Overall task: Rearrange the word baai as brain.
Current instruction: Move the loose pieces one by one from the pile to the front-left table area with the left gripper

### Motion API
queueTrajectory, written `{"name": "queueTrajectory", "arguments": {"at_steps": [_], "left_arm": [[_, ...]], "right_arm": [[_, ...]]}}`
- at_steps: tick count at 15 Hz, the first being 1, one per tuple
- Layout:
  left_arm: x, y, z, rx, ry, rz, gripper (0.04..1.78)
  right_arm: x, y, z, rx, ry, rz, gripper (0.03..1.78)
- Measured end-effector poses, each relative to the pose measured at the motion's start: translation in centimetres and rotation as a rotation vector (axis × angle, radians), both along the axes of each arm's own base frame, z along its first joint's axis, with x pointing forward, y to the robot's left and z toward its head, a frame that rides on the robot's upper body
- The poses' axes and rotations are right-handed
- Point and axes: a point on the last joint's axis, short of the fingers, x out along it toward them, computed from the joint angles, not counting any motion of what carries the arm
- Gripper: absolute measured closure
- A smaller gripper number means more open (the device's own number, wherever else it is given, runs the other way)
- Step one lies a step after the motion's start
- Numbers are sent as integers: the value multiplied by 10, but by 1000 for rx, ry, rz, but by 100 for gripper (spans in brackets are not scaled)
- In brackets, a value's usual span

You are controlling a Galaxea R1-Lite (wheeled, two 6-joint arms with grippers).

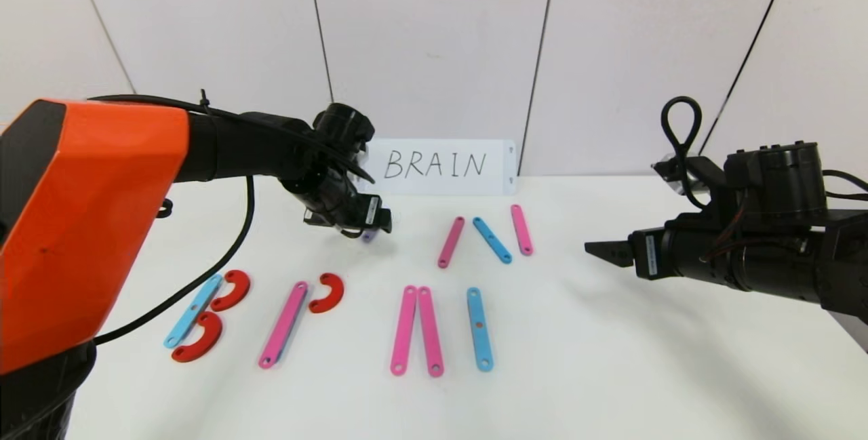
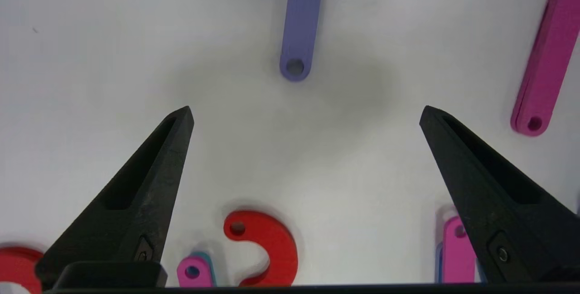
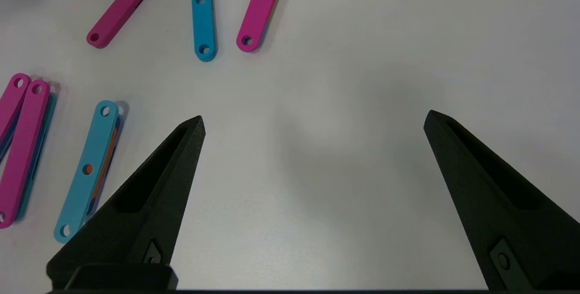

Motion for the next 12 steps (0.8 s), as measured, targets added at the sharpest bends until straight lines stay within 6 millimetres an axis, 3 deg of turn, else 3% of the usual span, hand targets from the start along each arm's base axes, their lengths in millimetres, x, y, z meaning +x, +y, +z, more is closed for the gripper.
{"name": "queueTrajectory", "arguments": {"at_steps": [8,10,12], "left_arm": [[34,-6,-26,23,-65,-41,8],[37,-7,-31,33,-68,-52,17],[42,-8,-36,31,-88,-51,37]], "right_arm": [[-1,0,-1,-3,3,-1,11],[-1,0,-1,-3,4,-1,11],[-1,0,-1,-3,4,-1,11]]}}
